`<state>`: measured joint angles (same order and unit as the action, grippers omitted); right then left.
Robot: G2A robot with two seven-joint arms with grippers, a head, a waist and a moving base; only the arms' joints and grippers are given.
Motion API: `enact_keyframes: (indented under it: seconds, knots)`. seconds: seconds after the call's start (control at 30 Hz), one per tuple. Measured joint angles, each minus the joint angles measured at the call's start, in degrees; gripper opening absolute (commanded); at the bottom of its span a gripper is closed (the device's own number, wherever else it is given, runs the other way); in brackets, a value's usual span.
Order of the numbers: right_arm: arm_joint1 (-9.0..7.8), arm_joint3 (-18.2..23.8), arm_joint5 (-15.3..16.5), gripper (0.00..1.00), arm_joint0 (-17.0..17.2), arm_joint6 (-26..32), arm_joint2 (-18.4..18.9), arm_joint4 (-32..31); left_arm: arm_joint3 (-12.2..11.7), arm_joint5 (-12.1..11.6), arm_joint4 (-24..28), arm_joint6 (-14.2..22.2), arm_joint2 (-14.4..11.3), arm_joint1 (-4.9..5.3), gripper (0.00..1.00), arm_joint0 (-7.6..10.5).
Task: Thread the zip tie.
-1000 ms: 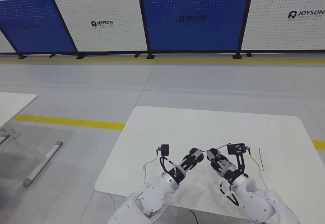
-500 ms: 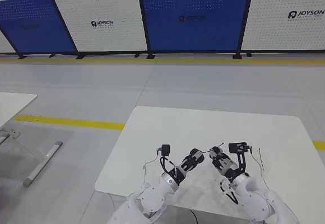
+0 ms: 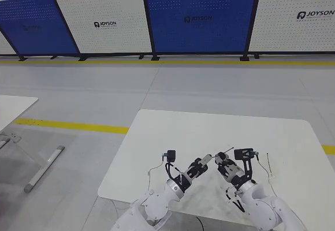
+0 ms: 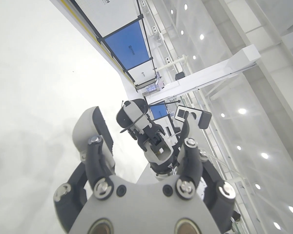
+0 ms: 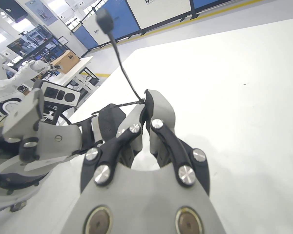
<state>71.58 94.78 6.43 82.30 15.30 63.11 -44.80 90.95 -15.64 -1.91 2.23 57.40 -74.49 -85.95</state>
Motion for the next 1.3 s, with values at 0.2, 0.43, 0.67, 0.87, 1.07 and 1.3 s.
enact_keyframes:
  seconds: [0.2, 0.43, 0.67, 0.87, 1.07, 1.3]
  knots:
    - [0.04, 0.06, 0.62, 0.00, 0.12, -0.09, -0.34, -0.62, 0.15, 0.03, -0.14, -0.02, -0.18, 0.01, 0.18, 0.10]
    - [0.14, 0.07, 0.74, 0.00, -0.05, -0.01, -0.62, -0.80, -0.23, 0.11, -0.38, -0.88, -0.39, -0.06, 0.00, 0.38]
    - [0.27, 0.01, 0.62, 0.00, -0.22, -0.12, -0.74, -0.51, -0.59, 0.04, -0.86, -0.90, -0.74, -0.08, 0.00, 0.56]
    - [0.34, 0.04, 0.54, 0.00, -0.20, -0.17, -0.76, -0.45, -0.73, -0.07, -1.14, -0.96, -1.02, -0.10, 0.00, 0.68]
    - [0.34, -0.29, 0.72, 0.00, -0.17, 0.27, -0.89, -1.19, -0.74, -1.02, -0.36, -1.37, -0.96, -0.12, 0.00, 0.55]
    - [0.40, -0.79, 0.64, 0.00, -0.38, 0.60, -1.41, -2.50, -0.44, -2.43, 0.03, -1.14, -0.78, -0.02, 0.00, 0.12]
